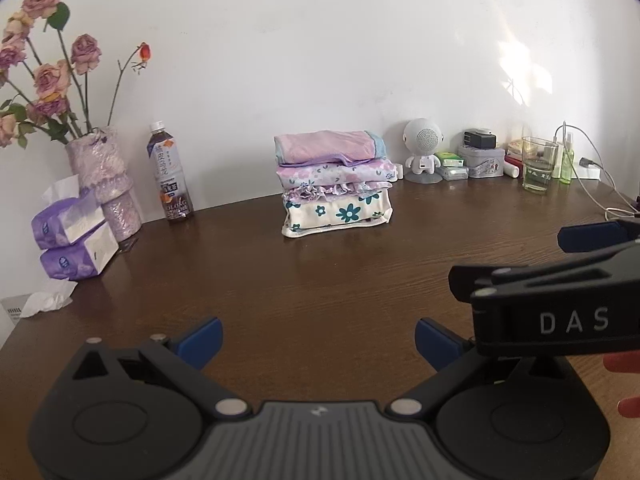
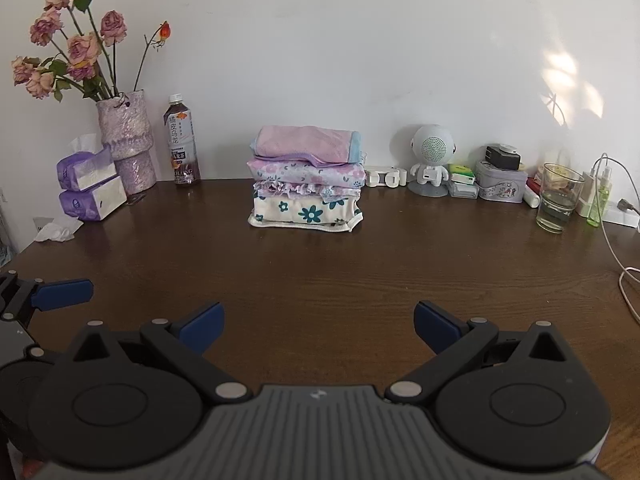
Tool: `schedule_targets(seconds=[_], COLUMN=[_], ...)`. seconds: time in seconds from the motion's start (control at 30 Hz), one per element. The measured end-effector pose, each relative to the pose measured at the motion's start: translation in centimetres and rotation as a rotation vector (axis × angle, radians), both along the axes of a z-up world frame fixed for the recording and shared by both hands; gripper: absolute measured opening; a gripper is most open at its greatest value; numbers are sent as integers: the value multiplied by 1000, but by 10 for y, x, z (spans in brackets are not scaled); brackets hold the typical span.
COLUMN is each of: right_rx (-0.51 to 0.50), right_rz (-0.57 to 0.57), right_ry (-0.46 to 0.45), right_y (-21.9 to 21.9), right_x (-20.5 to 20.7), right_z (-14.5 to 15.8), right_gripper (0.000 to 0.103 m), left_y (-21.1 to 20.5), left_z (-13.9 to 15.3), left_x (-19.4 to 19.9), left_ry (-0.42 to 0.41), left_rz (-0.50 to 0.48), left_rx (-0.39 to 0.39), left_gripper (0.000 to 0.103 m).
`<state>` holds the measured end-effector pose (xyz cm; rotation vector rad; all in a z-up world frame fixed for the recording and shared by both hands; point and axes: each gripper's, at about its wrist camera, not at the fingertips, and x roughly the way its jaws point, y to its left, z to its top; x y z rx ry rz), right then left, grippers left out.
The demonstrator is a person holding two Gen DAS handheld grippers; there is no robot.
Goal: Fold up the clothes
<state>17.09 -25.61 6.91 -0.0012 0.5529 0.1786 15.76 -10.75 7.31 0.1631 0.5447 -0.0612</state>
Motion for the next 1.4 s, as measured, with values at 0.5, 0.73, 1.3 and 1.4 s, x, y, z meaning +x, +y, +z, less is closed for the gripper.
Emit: schedule_targets(seconds=[0.5,0.73,1.3,1.4], right_rx=[-19,-10,11,11], right_rz=[16,16,-9,-11], right_ry=[-4,11,18,25], right_y=[-4,-9,-17,-17], right_x=[-75,-103,-148,-147], right_z=[-18,-33,-67,-73], right_gripper=[103,103,103,103], left_y=[5,5,7,10], left_z=[-24,-34,-66,-70], left_x=[-76,-103,-151,-152], left_ry=[37,47,1,9], left_rz=[39,70,97,107], left_rx=[-33,-39,-23,-19], left_gripper=[103,103,103,103])
